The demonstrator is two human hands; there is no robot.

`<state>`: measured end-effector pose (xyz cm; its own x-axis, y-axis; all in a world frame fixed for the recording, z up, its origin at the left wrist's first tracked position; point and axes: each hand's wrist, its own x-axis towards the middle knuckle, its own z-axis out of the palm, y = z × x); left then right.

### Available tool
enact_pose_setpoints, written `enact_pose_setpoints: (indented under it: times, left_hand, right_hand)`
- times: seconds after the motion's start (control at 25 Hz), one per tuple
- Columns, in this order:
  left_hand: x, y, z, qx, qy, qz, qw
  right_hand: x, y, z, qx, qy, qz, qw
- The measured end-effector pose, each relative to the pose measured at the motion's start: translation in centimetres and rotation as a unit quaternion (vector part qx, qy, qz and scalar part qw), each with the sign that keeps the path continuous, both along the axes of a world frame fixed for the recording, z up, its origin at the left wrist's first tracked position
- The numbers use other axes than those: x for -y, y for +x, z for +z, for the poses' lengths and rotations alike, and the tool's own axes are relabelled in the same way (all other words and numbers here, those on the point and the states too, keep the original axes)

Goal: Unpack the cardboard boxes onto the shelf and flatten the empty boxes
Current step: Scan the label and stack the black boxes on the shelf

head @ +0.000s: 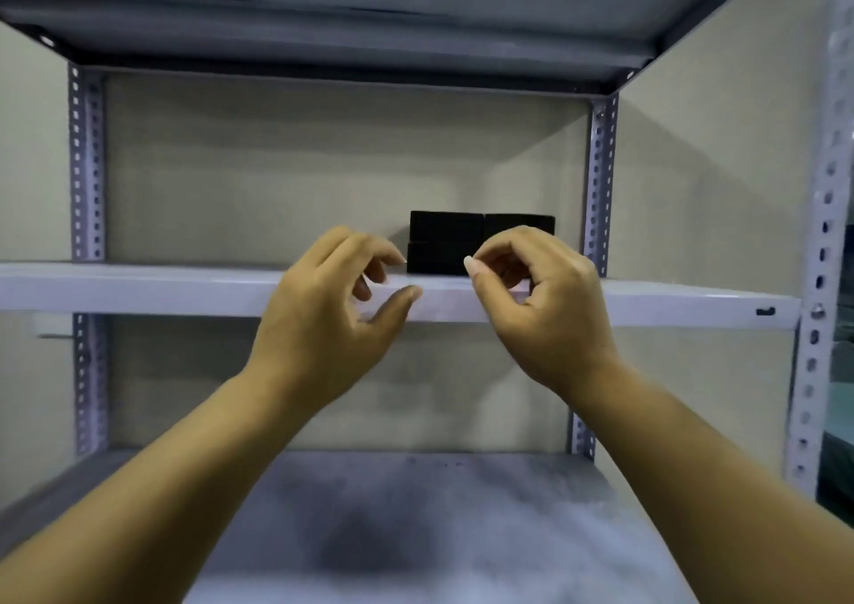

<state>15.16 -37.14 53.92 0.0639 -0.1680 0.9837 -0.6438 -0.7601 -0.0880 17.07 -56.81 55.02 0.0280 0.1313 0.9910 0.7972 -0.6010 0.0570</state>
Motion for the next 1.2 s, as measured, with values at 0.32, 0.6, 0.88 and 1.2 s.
enact_pose_setpoints:
  times: [0.32,0.6,0.88,1.2]
  left_hand:
    - [-4.4,-4.2,-9.5,-0.163,0.017,0.067,0.984]
    - [-11.6,-8.4,-17.6,-0.330,-0.041,0.160,0.929]
    - [-21.0,-15.3,-24.9,-0.467,-0.117,0.224,0.848]
    - [-32.6,-26.3,-32.3,-0.570,-0.196,0.282,0.746]
  right_hand:
    - [-4.4,-2.7,-7.7,-0.127,-0.071,0.072,0.987]
    - [-11.0,-4.4,-14.6,-0.274,-0.152,0.107,0.943]
    - [-20.0,-7.7,-22.1,-0.391,-0.214,0.136,0.885]
    - [-32.6,-14.3,-30.2,-0.499,-0.293,0.174,0.797]
